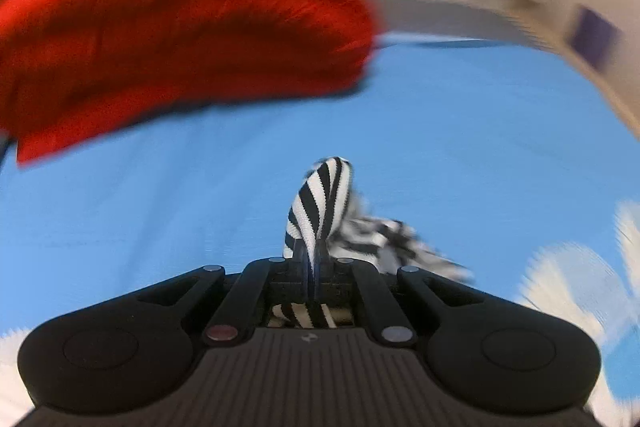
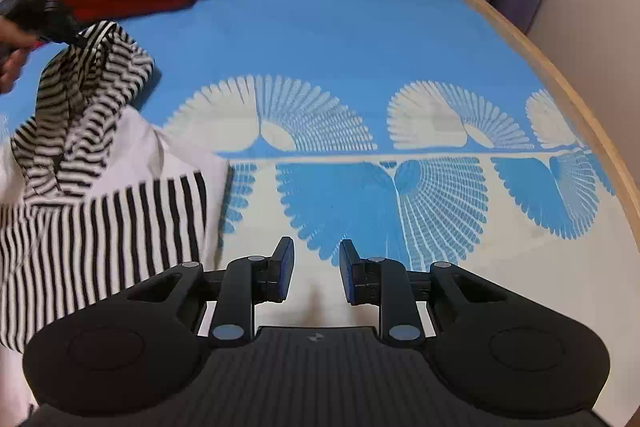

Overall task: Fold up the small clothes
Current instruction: 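Grasp the striped hood with the left gripper and lift it, then fold the hood down with the left gripper while the right gripper grasps the garment edge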

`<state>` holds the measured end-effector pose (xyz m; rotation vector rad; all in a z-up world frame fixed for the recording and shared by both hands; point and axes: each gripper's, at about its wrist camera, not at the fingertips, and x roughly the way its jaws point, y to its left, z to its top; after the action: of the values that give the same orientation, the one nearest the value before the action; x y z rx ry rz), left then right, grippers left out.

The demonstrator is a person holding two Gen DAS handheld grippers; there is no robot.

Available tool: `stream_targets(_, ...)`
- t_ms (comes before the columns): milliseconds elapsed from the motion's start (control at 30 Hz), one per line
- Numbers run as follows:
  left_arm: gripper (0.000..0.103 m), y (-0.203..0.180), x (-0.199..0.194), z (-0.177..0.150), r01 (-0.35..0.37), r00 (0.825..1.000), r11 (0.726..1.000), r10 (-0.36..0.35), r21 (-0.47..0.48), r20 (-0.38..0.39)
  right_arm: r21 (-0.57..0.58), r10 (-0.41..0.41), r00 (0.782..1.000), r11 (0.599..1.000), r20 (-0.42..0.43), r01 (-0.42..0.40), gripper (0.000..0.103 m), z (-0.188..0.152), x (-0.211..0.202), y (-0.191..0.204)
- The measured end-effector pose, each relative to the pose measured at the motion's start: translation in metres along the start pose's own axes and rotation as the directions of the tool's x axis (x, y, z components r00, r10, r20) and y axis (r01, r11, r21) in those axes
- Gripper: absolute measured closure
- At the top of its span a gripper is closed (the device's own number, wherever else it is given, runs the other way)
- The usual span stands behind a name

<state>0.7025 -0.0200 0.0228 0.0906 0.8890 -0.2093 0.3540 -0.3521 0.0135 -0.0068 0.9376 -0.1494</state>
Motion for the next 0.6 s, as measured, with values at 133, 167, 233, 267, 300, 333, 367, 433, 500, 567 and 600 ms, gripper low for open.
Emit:
stream_targets(133,0.101,-0.039,-0.119,-0.057,0.132,0.984,0.964,-0.155,0.231,0.084,0.038,0.040,0.998,0.998,0.038,-0.042,0.077,0.007,-0.017,-0.001)
stream_targets(167,0.101,-0.048,-0.147,-0.077,0.165,0.976,0.945,-0.198,0.281,0.092,0.047,0.050,0.997,0.998,0.051,-0.053,0.077,0.008,-0.022,-0.001)
stream_targets(233,0.101,-0.063,-0.206,-0.131,0.244,0.956,0.891,-0.288,0.383,0.062,0.064,0.075,0.994,0.995,0.078,-0.080,0.077,0.010,-0.032,0.000)
stream_targets(267,0.100,-0.070,-0.227,-0.158,0.281,0.949,0.868,-0.316,0.409,0.020,0.074,0.090,0.992,0.993,0.090,-0.096,0.077,0.010,-0.036,0.001)
stream_targets(300,0.098,-0.075,-0.244,-0.187,0.326,0.940,0.846,-0.337,0.422,-0.049,0.088,0.105,0.989,0.990,0.099,-0.114,0.077,0.010,-0.041,0.001)
stream_targets(333,0.097,-0.076,-0.256,-0.212,0.362,0.931,0.831,-0.347,0.422,-0.115,0.105,0.124,0.987,0.985,0.105,-0.135,0.077,0.010,-0.045,0.002)
stream_targets(367,0.096,-0.077,-0.269,-0.236,0.387,0.922,0.824,-0.348,0.413,-0.170,0.123,0.144,0.984,0.980,0.109,-0.157,0.077,0.010,-0.048,0.003)
stream_targets(433,0.089,-0.070,-0.293,-0.268,0.383,0.923,0.847,-0.338,0.367,-0.183,0.152,0.186,0.976,0.968,0.114,-0.202,0.076,0.008,-0.053,0.006)
stream_targets(500,0.084,-0.053,-0.301,-0.276,0.314,0.947,0.925,-0.289,0.215,-0.141,0.175,0.226,0.968,0.954,0.107,-0.242,0.076,0.005,-0.055,0.012)
stream_targets(567,0.084,-0.029,-0.295,-0.280,0.232,0.966,0.972,-0.234,-0.026,-0.115,0.194,0.273,0.958,0.939,0.088,-0.286,0.076,0.001,-0.055,0.018)
stream_targets(600,0.084,-0.019,-0.288,-0.282,0.202,0.971,0.967,-0.219,-0.153,-0.099,0.203,0.291,0.954,0.932,0.077,-0.301,0.076,-0.001,-0.053,0.021)
